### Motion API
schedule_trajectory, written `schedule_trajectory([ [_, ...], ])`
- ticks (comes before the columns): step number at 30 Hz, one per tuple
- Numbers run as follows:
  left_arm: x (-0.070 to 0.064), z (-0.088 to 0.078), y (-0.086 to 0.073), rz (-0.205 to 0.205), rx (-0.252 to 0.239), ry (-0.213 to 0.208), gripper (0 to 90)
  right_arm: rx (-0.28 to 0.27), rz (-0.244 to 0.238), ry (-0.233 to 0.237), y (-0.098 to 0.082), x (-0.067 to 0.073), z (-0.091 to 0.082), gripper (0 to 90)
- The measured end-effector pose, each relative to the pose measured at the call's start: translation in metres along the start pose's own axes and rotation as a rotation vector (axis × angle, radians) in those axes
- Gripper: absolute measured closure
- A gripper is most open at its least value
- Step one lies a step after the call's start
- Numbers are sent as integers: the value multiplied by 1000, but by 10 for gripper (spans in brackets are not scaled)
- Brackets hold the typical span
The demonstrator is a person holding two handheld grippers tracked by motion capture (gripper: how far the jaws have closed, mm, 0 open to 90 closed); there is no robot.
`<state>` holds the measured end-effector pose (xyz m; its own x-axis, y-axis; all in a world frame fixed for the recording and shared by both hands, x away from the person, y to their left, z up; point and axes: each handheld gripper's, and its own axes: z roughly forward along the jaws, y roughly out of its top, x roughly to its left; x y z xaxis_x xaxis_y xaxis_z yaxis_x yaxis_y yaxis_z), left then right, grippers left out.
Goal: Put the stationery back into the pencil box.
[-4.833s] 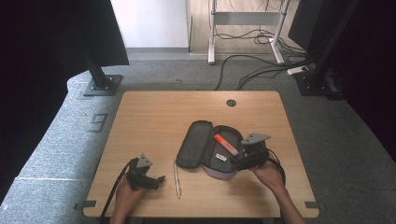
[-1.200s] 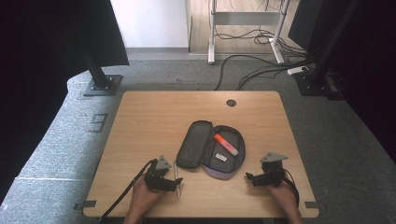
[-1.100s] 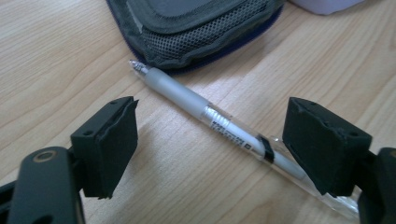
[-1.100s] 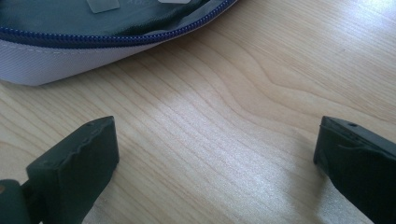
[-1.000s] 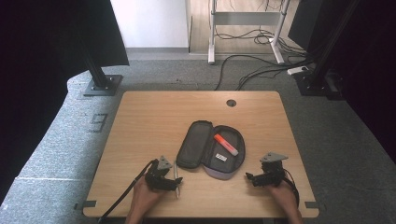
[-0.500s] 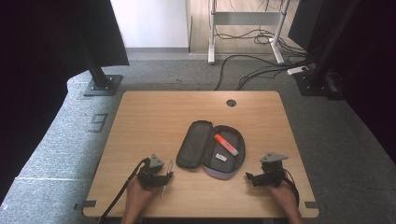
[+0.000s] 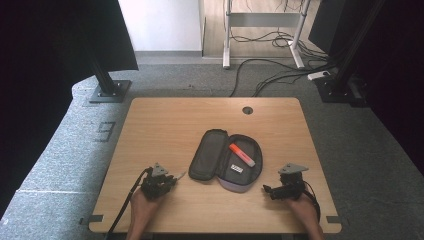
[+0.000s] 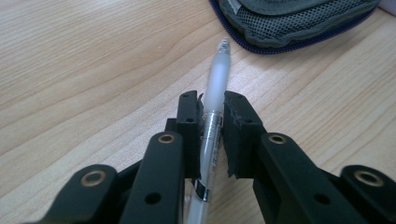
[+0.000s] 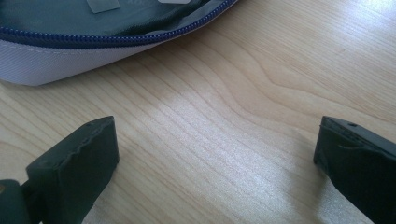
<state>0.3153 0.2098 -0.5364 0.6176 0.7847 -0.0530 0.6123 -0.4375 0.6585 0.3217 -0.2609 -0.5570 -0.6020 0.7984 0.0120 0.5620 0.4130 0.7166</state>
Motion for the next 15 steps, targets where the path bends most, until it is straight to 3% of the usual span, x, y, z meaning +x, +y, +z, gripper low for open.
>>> schedule_trajectory([
  [8,1,-1,1,11,5,-21,799,0,0,0,0,0,0,0],
  [15,-1,-9,6,16,-21,-45,800,0,0,0,0,0,0,0],
])
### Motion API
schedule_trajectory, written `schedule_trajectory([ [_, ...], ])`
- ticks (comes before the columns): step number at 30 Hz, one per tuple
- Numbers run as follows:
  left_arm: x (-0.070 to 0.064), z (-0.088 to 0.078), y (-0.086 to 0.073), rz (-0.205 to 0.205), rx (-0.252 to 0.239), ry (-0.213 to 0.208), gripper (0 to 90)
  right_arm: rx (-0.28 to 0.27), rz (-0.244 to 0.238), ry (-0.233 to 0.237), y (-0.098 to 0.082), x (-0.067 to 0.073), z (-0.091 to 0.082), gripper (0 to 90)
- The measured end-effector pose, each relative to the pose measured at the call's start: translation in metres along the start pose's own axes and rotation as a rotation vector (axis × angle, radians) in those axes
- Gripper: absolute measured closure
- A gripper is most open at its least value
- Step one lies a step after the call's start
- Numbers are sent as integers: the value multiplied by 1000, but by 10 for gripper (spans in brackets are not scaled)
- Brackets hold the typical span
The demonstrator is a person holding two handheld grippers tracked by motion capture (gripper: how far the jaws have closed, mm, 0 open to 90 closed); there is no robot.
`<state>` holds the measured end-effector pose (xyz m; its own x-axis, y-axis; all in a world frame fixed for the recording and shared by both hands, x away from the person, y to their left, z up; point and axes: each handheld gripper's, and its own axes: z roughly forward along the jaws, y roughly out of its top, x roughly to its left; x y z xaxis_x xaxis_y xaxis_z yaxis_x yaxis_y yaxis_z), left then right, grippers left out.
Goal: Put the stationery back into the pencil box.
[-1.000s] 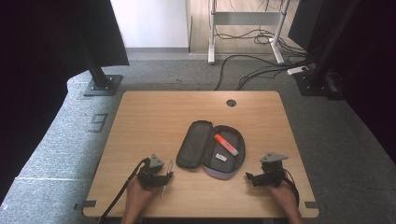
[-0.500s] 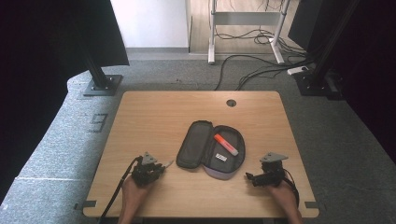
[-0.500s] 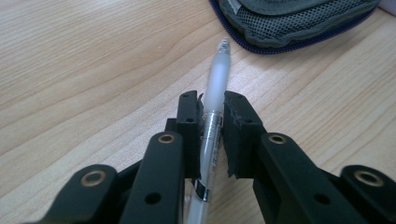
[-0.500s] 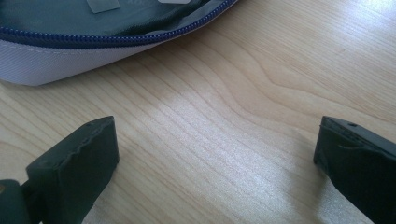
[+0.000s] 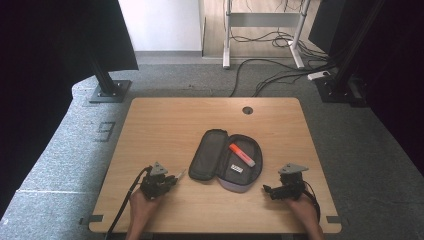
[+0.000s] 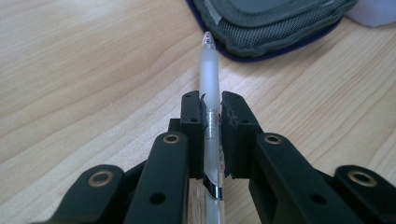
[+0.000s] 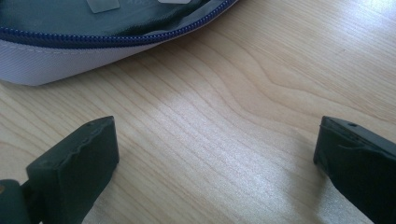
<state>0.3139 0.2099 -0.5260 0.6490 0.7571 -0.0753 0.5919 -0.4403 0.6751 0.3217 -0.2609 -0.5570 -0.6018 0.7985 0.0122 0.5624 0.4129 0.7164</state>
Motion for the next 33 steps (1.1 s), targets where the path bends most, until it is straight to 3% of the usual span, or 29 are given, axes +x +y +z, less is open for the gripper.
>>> schedule_trajectory([
  [11,-6,-11,15,26,-23,-30,800,0,0,0,0,0,0,0],
  [17,-13,-14,26,61,-30,-40,800,0,0,0,0,0,0,0],
  [33,-25,-18,54,116,-28,-77,799,0,0,0,0,0,0,0],
])
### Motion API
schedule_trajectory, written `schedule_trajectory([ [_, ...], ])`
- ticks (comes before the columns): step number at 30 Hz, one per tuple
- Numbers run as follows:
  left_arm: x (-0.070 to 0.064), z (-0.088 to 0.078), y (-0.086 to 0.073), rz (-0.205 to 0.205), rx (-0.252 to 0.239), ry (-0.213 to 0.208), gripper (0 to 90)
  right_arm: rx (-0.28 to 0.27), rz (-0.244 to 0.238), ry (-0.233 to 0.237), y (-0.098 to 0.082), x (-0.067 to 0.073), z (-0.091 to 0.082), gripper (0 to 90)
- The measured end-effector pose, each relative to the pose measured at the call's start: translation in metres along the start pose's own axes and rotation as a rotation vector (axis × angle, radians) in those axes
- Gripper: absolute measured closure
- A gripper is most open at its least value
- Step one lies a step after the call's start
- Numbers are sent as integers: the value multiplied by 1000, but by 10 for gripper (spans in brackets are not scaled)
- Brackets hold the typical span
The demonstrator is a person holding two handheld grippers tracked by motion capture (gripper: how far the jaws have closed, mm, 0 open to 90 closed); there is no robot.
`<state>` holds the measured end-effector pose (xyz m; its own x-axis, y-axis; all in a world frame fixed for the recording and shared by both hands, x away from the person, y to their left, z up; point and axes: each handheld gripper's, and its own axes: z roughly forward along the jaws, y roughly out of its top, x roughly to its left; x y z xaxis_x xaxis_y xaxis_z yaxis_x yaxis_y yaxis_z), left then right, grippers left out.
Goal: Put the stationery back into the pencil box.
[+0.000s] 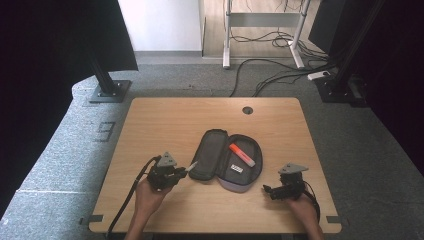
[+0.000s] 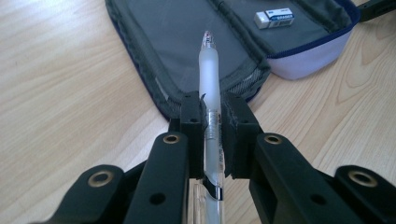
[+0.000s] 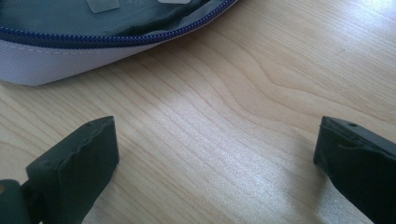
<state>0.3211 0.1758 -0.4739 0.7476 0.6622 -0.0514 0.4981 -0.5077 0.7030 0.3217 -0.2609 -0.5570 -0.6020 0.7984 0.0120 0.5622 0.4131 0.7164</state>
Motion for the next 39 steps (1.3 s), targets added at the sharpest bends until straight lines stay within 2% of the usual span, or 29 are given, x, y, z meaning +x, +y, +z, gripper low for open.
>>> schedule_trajectory([
  [2,-1,0,4,6,-6,-12,799,0,0,0,0,0,0,0],
  [7,-6,2,12,27,-9,-12,799,0,0,0,0,0,0,0],
  [9,-7,4,16,29,-15,-27,799,0,0,0,0,0,0,0],
  [27,-19,21,47,92,3,-52,799,0,0,0,0,0,0,0],
  [36,-21,34,59,95,4,-93,799,0,0,0,0,0,0,0],
  [39,-21,39,61,101,14,-93,799,0,0,0,0,0,0,0],
])
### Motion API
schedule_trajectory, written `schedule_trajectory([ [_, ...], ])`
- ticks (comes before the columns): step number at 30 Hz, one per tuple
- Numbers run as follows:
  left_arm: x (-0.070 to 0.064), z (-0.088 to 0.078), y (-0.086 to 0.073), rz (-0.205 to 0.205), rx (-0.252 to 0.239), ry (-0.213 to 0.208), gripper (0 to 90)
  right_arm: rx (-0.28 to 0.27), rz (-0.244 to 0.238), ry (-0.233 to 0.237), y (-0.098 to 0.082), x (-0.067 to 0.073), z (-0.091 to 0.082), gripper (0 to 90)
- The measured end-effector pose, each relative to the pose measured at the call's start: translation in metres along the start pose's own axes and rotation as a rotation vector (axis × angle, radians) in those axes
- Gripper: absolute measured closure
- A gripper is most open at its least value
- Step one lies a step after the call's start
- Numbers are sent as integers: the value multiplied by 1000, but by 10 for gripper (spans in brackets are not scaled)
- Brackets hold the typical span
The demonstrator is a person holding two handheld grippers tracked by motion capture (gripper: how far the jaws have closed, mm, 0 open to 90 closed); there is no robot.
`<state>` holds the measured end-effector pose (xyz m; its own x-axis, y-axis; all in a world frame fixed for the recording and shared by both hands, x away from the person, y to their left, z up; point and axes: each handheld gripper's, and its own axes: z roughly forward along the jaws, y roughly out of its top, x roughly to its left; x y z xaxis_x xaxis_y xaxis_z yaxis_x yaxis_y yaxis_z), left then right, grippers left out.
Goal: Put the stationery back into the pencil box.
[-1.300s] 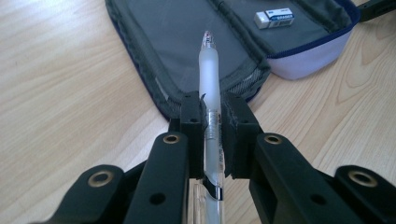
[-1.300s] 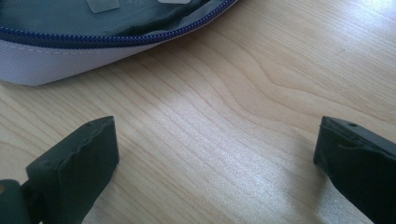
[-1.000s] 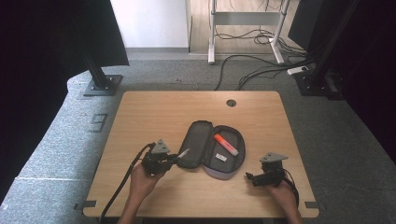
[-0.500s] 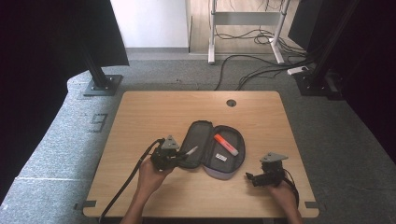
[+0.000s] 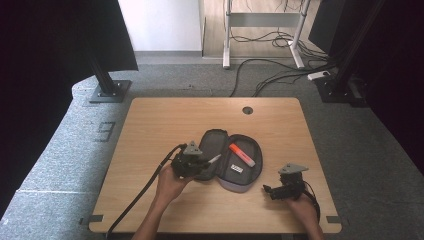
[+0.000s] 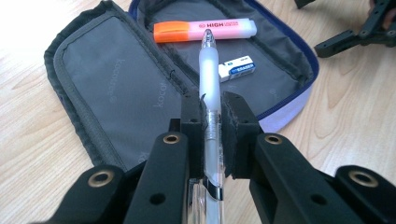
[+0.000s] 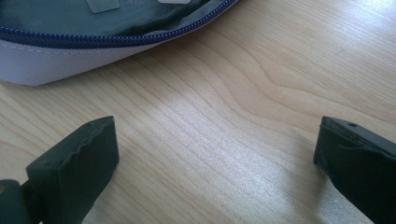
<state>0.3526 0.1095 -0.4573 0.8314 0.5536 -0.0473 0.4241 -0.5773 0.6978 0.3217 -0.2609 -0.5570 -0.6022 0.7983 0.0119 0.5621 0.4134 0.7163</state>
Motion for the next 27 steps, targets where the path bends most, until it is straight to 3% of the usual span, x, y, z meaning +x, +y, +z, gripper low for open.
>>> schedule_trajectory([
  [8,0,11,9,6,-3,-26,798,0,0,0,0,0,0,0],
  [27,-9,36,40,52,9,-45,798,-1,1,-1,0,0,0,0],
])
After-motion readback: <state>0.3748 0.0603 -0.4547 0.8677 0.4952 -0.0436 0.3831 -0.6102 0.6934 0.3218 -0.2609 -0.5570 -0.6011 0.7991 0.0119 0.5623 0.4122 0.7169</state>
